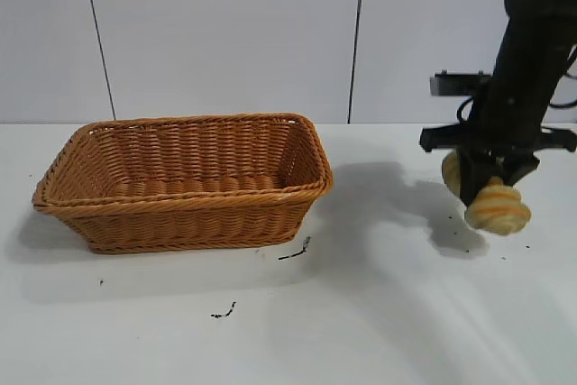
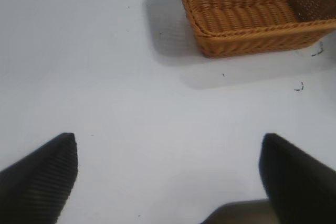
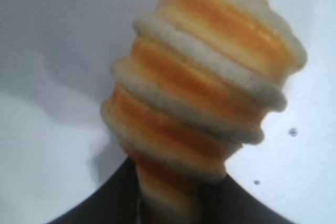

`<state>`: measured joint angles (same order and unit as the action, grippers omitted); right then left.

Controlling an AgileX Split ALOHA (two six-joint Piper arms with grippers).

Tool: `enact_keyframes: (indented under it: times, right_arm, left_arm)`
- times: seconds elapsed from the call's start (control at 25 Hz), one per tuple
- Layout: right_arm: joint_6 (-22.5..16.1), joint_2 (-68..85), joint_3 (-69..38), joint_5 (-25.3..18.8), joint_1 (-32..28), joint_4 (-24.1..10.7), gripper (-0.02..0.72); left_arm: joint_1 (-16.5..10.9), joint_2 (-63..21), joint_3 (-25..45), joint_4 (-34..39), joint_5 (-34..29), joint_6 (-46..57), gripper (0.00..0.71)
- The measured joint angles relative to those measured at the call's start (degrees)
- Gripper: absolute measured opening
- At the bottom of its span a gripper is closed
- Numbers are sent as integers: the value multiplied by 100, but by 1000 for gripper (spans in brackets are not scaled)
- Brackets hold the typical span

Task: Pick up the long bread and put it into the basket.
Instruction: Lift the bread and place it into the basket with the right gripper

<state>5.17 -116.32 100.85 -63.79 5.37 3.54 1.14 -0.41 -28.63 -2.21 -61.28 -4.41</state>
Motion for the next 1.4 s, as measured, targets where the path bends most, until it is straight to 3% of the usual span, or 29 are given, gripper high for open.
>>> enact_keyframes:
  times: [0.2,0.36,0.48,0.92,1.04,1.16,1.4]
  right_arm:
    - [126,-11,846,-507,19,-21,139]
    - [295,-78,1440,-585,198,-88,127]
    - [375,-200,1846,-584,498,-113,127]
    - [1322,-1171,2896,-591,2073,-106,127]
    - [1894,-1344,2933,-406,2417,-34,127]
    - [2769,-1433,2948,-40,2660,61,127]
    - [5412,-1698,2948,513,3011,111,127]
  left_arm:
    - [0,0,0,0,0,0,692]
    - [0,0,0,0,0,0,692]
    - [0,0,0,0,0,0,692]
    - [0,0,0,0,0,0,692]
    - [0,0,0,0,0,0,692]
    - [0,0,0,0,0,0,692]
    - [0,0,0,0,0,0,692]
